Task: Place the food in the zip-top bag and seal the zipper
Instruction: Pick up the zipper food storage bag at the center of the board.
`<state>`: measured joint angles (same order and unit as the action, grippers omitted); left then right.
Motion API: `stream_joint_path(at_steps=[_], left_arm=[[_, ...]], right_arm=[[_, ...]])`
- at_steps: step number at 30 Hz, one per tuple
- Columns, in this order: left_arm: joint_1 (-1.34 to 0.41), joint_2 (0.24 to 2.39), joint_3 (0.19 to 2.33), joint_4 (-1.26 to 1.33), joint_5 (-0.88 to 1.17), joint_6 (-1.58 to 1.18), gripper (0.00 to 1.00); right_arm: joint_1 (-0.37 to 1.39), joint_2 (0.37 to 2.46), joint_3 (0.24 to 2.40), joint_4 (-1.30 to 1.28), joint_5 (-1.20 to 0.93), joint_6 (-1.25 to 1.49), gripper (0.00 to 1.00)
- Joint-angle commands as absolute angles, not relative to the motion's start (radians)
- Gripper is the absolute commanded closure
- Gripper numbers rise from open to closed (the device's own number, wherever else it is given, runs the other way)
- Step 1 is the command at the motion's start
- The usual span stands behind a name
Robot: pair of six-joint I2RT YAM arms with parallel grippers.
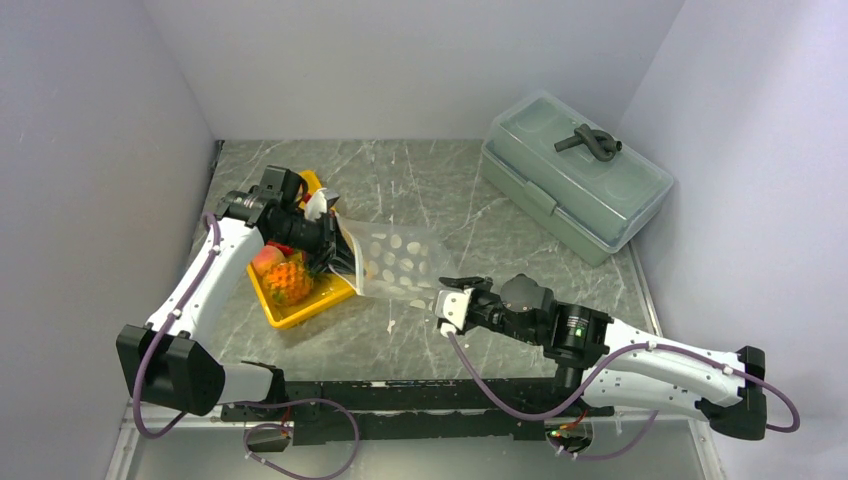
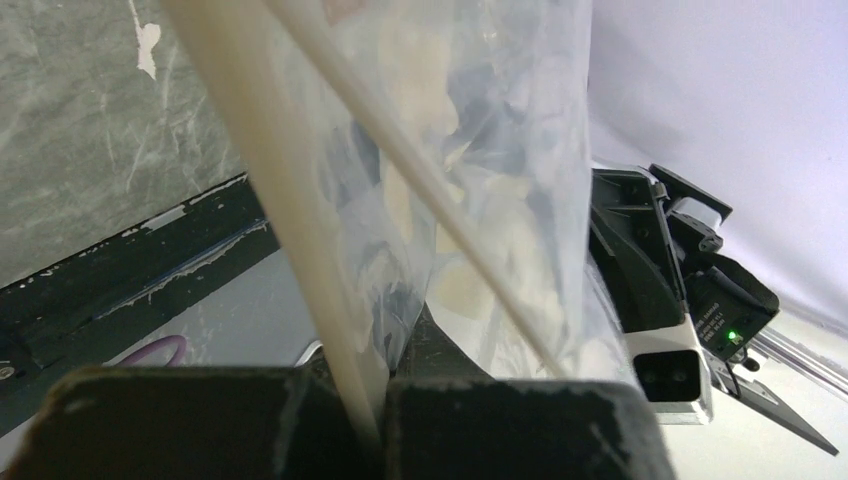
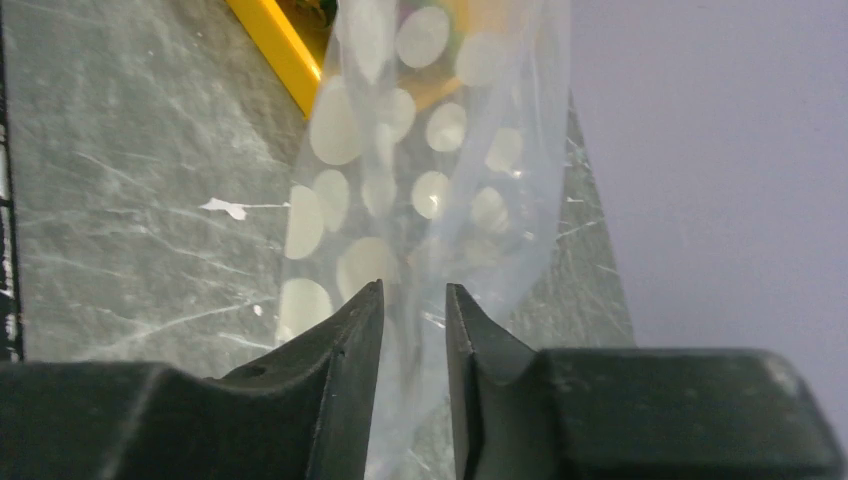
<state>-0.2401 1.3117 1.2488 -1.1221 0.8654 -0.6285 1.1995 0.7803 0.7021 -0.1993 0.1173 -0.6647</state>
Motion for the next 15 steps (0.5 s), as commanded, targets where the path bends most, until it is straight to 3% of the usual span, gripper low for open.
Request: stream_joint_path(at_steps=[1,6,15], left_arm=[[-0.244,1.288,1.277,-1.144,0.830,-0.604,1.00],[-0.243,1.286,1.308,-1.171,0.759,-0.597,1.00],[-0.244,1.270,1.402,-1.227,0.584,-0.571,1.00]], right_arm=[[1.206,0.764,0.734,-0.142,0.179,-0.633,0.62],[1.206,0.761,0.740,-0.158,0.199,-0.594,0.48],[1.206,0.748,0.769,-0.183,0.223,-0.516,0.38]])
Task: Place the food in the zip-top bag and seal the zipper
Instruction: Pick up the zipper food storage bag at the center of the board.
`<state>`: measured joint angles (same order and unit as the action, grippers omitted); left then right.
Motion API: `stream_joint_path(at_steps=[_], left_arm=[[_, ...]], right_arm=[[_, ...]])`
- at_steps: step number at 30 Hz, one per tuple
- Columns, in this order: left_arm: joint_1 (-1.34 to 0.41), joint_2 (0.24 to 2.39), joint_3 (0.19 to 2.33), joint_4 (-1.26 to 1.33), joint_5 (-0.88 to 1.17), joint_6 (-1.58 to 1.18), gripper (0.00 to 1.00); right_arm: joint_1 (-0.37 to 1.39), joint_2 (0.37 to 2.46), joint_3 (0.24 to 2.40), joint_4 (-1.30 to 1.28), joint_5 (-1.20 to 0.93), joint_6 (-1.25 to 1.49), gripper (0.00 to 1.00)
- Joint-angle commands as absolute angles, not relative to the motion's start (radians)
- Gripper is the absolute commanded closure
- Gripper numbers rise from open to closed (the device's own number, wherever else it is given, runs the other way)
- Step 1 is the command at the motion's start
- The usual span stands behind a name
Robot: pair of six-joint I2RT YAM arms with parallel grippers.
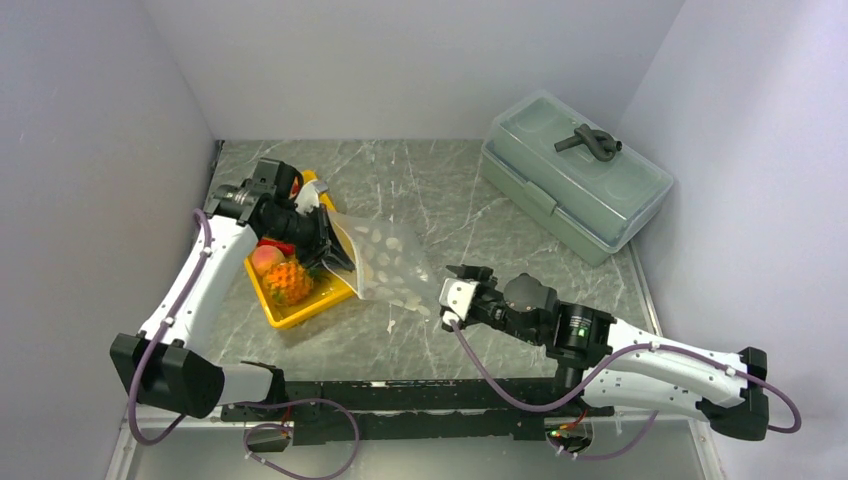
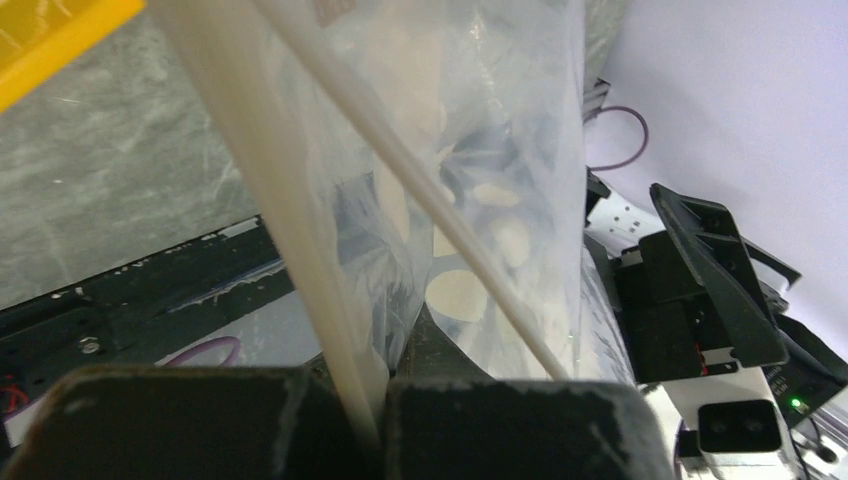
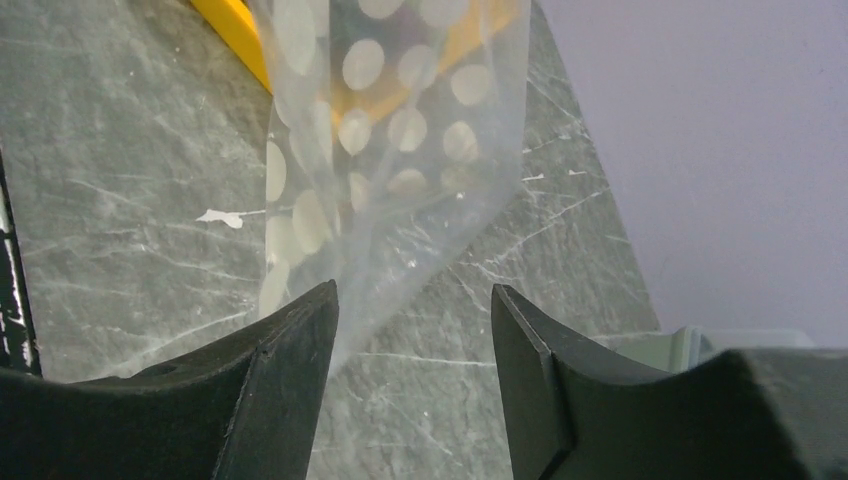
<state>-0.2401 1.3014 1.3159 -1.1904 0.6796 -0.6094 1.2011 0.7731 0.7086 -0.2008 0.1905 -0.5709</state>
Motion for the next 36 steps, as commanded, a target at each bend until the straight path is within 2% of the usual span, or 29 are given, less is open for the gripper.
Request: stream_joint_path(at_steps=[1,9,17,26,36], left_arm=[[-0.244,1.273,1.419,-1.236,0.567,-0.564,1.00],[-0.243,1.287,1.585,-1.327,0.390,-0.478,1.00],[-0.244,1.278,1.672,-1.387,0.249,-0.391,1.00],[-0.244,1.236,1.727,-1.430,0.062,-0.352,1.00],[-0.244,1.163,1.752,-1.446,-0.167,-0.354,1.00]], right_arm=[[1.206,0.748,0.774,-0.180,0.236,-0.513,0.37],[1.201,0.824,0.854,-0.173,0.380,-0.415,0.25],[1.142,1.059,1.066,-0.270,0.500,-0.241,0.19],[0.917,1.285,1.307,-0.386,0.159,0.054,0.17],[0.870,1.568,1.504,-0.423,0.098,0.207,0.17]])
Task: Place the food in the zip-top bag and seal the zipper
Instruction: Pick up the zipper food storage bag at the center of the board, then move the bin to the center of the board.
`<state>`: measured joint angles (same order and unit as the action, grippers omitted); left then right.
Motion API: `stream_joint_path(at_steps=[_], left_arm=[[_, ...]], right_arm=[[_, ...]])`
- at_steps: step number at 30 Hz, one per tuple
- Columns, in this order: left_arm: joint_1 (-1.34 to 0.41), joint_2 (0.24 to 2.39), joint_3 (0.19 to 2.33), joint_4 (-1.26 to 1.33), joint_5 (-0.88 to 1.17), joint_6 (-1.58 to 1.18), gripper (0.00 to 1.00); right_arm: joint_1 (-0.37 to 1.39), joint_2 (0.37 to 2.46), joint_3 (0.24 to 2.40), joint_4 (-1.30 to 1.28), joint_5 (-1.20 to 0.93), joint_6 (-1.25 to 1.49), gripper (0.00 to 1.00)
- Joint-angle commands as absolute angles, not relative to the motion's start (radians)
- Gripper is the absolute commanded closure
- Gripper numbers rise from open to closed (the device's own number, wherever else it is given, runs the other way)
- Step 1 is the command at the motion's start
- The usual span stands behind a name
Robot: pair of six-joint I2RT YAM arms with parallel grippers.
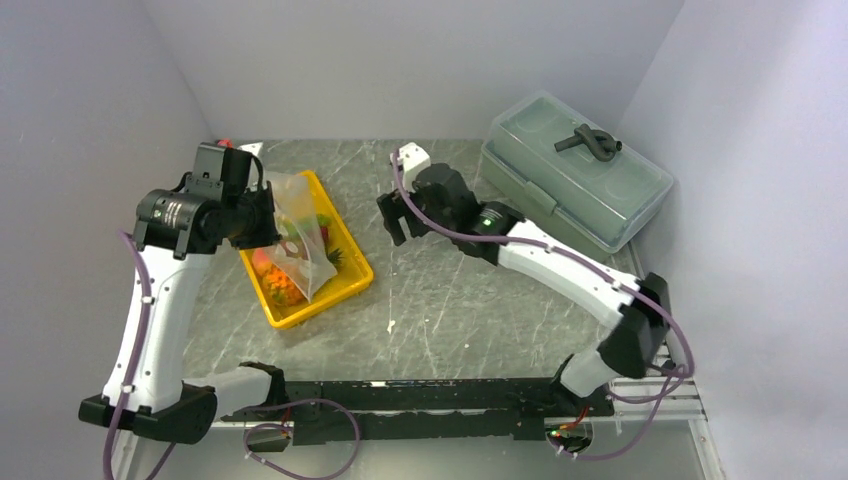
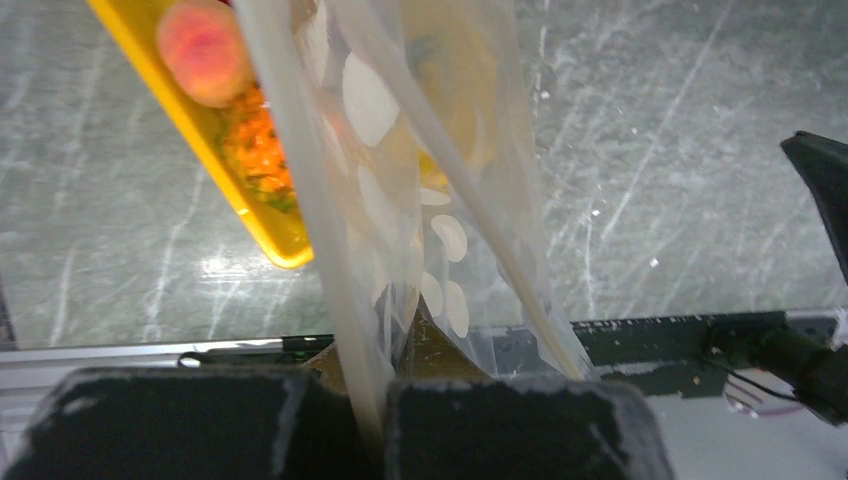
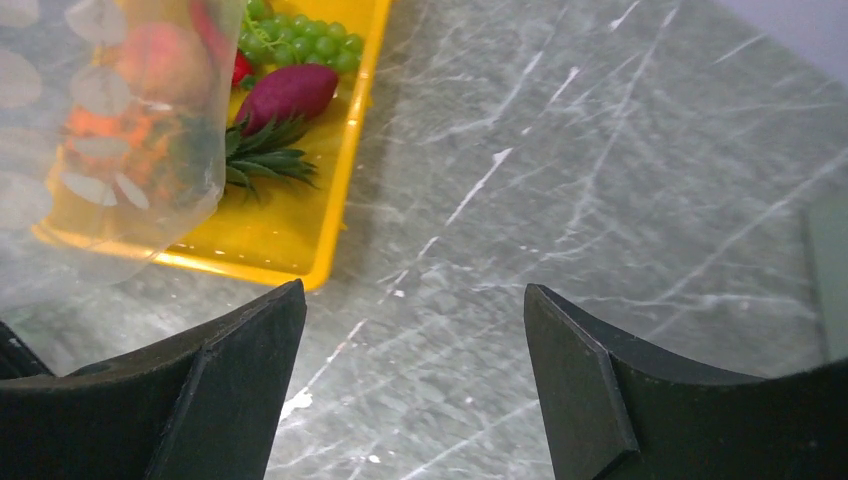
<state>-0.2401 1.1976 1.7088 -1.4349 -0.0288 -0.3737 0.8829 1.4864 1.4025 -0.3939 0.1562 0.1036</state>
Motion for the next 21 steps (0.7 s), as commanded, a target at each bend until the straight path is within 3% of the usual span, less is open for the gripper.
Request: stream_joint_path(at_steps=[1,21], left_arm=[[-0.244,1.158,1.756,-1.449,-0.194,-0.354,1.00],[-0.244,1.039,1.719,-1.515,-0.551,-0.415,1.00]], right_arm=[[0.867,1.597,1.527,-0.436,0.073,0.225,0.18],[0.873,2.025,1.750,-0.434,-0.093,0.445,0.37]])
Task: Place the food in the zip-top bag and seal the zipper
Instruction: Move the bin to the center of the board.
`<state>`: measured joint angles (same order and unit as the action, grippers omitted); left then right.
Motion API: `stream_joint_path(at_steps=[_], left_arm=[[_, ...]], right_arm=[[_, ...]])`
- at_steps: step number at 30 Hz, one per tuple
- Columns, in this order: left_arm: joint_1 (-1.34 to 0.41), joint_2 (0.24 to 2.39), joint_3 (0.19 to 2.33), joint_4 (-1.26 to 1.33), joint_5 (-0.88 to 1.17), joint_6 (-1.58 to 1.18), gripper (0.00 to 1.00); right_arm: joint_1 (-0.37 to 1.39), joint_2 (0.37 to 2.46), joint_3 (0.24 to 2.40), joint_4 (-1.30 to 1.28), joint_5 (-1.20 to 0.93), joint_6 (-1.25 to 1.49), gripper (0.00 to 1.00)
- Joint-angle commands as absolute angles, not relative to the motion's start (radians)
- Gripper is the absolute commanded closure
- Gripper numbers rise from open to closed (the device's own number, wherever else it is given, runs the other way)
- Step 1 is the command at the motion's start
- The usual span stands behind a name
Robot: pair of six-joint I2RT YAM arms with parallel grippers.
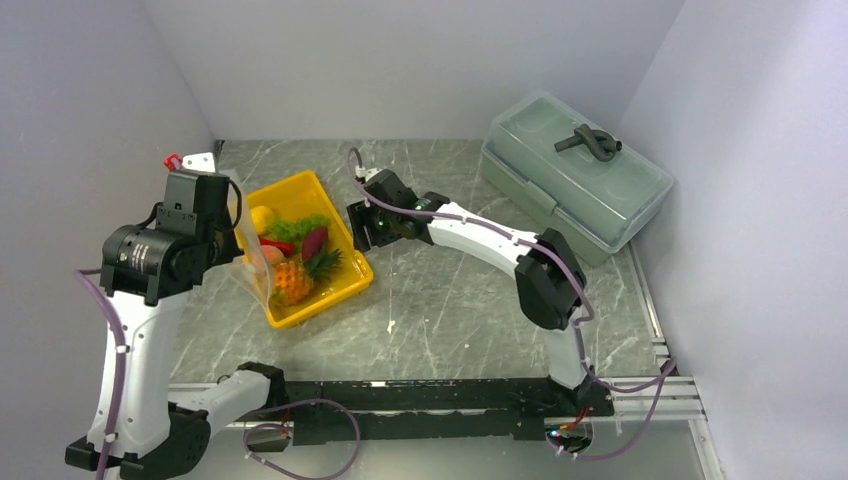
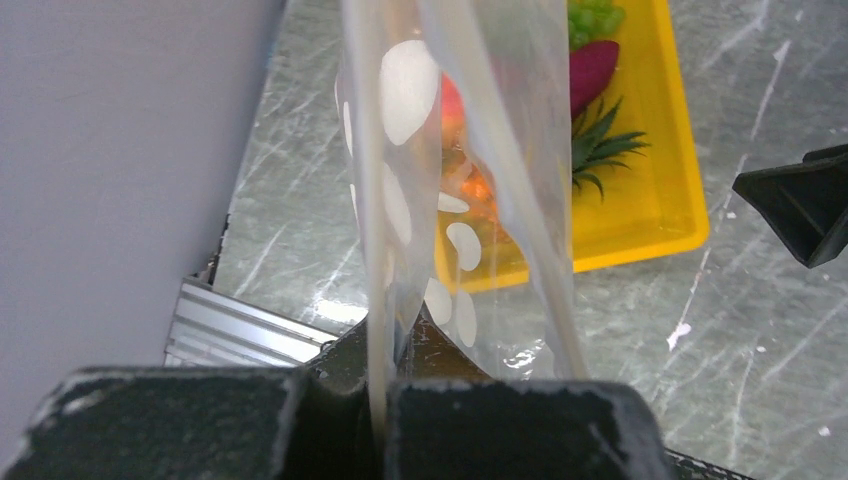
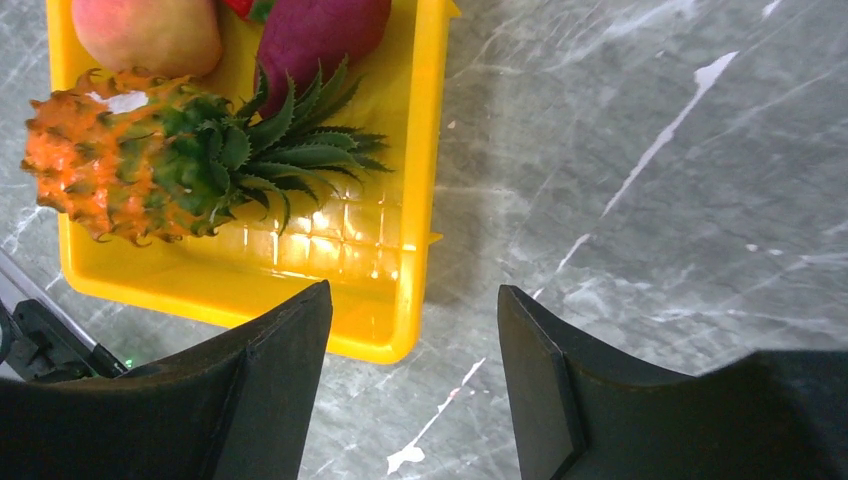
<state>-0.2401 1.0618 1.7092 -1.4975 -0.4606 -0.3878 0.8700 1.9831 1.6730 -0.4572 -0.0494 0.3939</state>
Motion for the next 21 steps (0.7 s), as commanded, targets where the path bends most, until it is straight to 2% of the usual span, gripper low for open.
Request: stream_joint_path(at_steps=[1,13,21], left_arm=[[-0.244,1.036,1.720,-1.513,-0.552,-0.413,1.00],[-0.243,1.015,1.698,-1.510,-0.522,-0.411,1.00],[-0.244,0.999,1.700,-1.520,-0.527,-0.411,1.00]], right_arm=[[0.875,2.042,1.761,-0.434,-0.090,0.449,0.38],[0.900,2.230,1.908,-0.479,-0.028,0.474,0.45],[0.907,2.276,1.922,-0.489,-0.003,0.474,0.57]])
